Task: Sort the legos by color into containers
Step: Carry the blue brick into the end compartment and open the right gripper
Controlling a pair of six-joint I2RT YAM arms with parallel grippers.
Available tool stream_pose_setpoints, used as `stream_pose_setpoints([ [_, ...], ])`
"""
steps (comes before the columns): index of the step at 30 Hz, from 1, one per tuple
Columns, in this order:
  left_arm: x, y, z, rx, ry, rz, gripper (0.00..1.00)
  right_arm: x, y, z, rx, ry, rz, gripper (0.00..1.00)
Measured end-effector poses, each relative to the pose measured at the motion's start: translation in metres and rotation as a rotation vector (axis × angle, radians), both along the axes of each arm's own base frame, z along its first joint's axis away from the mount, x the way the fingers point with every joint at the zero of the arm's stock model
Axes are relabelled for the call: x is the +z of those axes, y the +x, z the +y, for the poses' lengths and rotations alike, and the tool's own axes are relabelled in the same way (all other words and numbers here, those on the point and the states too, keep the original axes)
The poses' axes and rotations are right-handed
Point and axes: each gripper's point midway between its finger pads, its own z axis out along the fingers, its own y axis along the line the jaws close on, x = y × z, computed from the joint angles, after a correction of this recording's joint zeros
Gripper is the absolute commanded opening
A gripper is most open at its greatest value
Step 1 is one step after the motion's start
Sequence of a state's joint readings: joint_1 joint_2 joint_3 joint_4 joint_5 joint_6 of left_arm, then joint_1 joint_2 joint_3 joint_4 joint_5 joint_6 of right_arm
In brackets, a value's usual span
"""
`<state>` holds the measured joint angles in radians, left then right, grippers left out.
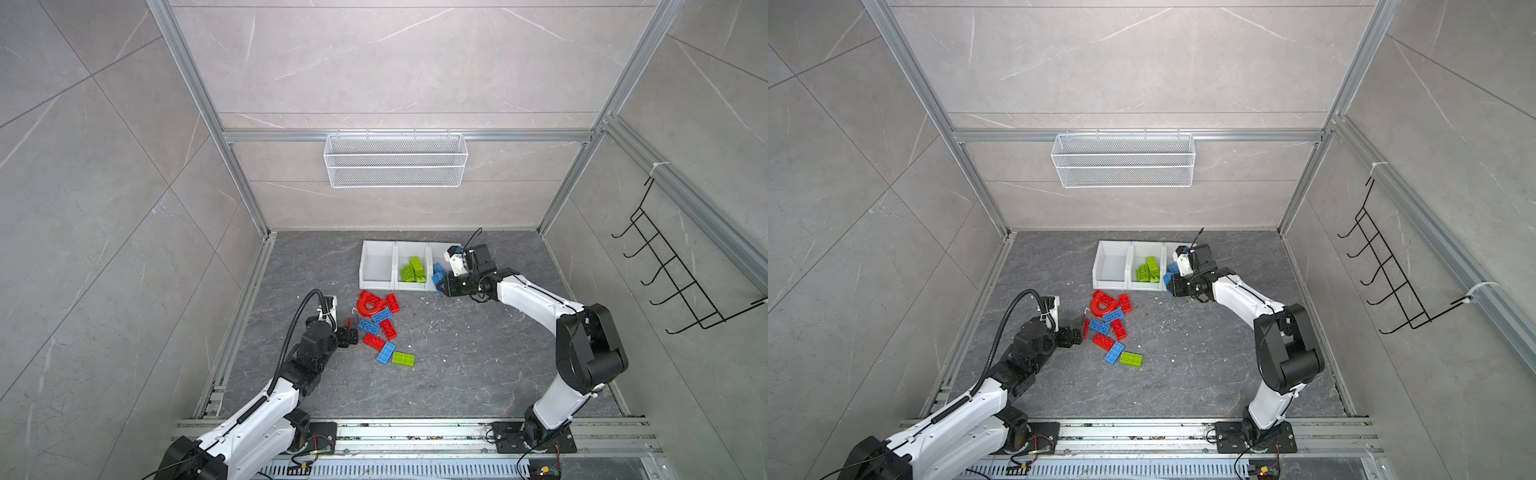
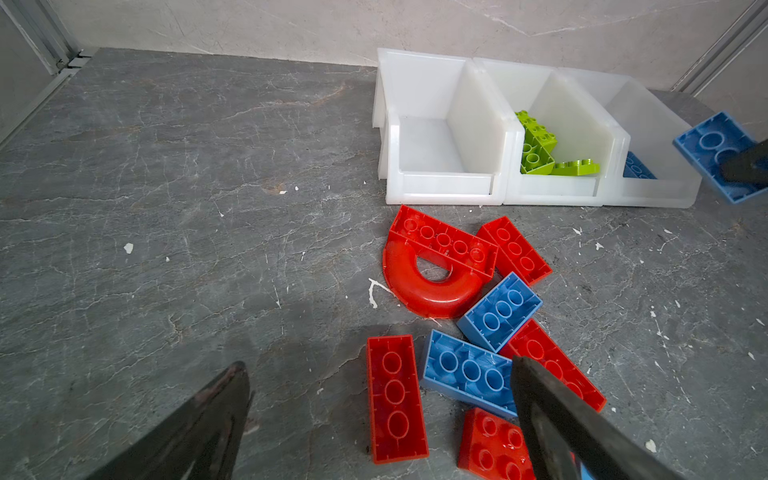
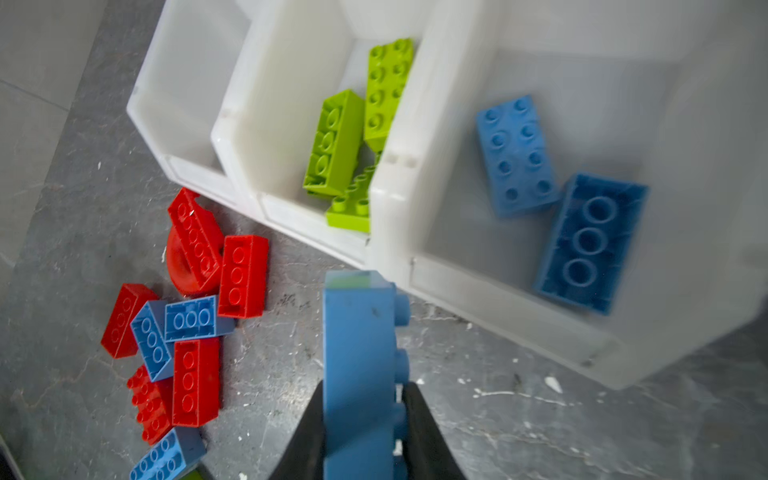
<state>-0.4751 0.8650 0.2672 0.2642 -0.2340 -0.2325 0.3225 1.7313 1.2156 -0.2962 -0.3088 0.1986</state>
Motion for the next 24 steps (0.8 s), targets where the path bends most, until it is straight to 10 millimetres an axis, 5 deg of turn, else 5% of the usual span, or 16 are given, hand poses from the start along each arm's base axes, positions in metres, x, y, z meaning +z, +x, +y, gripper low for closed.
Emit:
stream_pose_setpoints([
  [7,0.000,0.000,0.000,0.003,-0.001,0.000,1.00,0.006,0.052,-0.040,-0.141,0.003,-0.020,0.09],
  [13,0.004,0.003,0.007,0.042,0.005,-0.011,1.00,-0.008,0.069,-0.046,-0.174,-0.003,0.020,0.13],
  [24,0.006,0.005,0.011,0.075,0.006,-0.017,1.00,-0.004,0.093,-0.044,-0.199,-0.004,0.020,0.55],
])
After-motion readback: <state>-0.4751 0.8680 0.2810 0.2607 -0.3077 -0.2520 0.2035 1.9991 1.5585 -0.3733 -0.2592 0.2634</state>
